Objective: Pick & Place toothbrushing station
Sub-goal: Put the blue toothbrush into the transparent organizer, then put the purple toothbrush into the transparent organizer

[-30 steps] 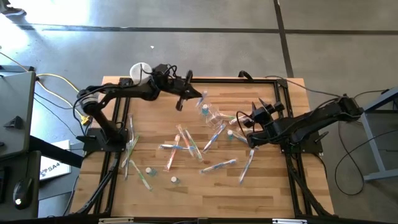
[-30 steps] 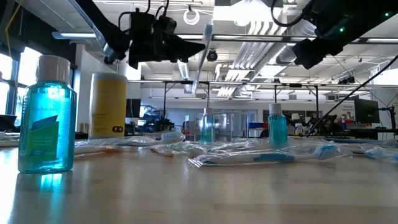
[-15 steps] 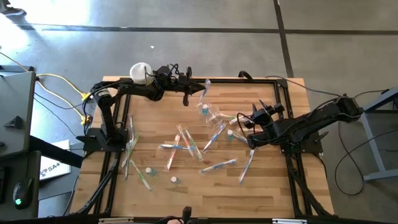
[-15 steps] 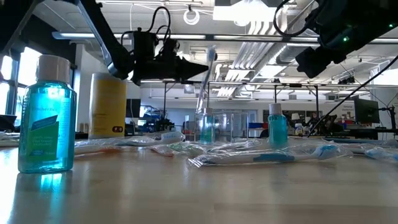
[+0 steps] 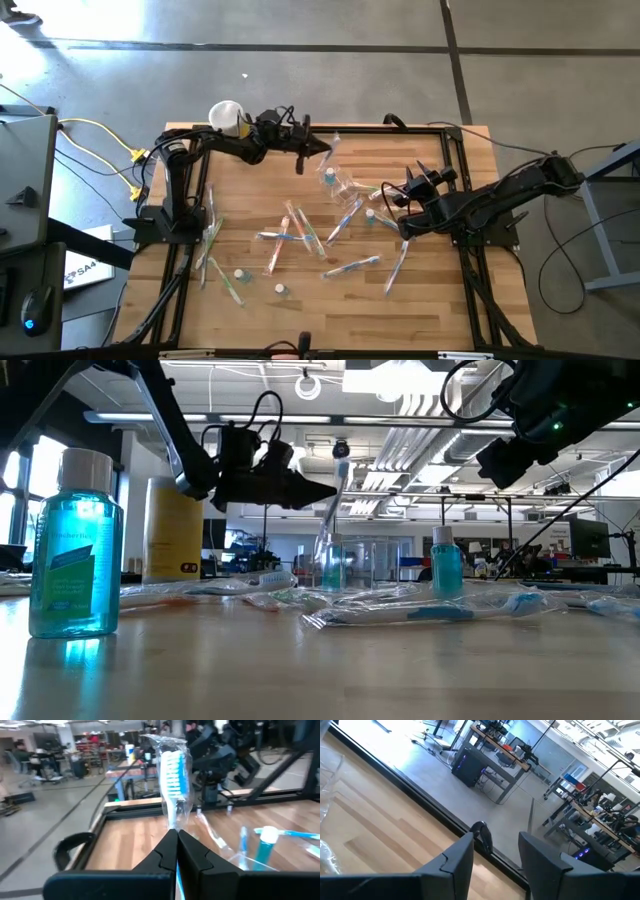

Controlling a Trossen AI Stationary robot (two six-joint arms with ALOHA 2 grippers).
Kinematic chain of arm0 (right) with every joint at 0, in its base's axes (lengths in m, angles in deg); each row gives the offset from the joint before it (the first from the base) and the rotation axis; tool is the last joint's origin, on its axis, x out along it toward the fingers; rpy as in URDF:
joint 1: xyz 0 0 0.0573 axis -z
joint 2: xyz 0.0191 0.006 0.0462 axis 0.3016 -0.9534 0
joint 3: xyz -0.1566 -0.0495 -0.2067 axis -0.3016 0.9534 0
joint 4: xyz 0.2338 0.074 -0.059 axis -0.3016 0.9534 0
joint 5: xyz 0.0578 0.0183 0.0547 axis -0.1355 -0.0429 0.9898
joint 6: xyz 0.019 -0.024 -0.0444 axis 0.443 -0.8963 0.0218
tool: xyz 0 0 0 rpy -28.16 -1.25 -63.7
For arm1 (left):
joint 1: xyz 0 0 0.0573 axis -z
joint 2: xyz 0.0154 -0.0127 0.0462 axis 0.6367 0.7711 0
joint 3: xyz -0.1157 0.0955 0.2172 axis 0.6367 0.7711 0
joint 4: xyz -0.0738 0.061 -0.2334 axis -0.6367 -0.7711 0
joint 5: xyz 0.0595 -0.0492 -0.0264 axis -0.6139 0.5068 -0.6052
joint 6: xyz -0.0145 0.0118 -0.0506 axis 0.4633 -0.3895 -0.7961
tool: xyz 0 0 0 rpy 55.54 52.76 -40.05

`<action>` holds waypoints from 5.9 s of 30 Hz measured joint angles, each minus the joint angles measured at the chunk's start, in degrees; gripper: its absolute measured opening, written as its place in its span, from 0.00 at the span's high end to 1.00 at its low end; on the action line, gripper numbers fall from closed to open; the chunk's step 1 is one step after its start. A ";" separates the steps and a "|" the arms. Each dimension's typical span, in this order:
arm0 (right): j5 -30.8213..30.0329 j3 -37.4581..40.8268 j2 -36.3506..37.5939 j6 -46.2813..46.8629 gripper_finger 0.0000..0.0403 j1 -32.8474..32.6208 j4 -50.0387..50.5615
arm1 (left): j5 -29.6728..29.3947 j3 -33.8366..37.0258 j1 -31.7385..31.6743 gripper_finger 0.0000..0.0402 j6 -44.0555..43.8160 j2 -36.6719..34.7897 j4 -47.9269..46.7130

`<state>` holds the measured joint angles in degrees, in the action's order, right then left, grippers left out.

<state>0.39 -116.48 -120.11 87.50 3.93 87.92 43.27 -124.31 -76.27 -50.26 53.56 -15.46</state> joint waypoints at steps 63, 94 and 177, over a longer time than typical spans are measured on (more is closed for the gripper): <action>14.21 -0.02 -0.02 -9.98 0.63 0.50 -0.57 | -7.33 -0.07 0.49 0.68 -1.19 -15.64 -36.71; 85.16 -2.80 -3.01 -59.24 0.63 46.78 -12.39 | -0.17 0.00 12.63 0.68 1.77 -23.69 -63.77; 99.51 18.47 -17.74 -57.15 0.95 29.96 -127.51 | -11.80 0.00 31.87 0.68 2.06 -23.52 -62.14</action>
<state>99.90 -98.01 -137.85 30.35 33.89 -39.59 31.46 -124.31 -44.41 -48.19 30.05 -77.61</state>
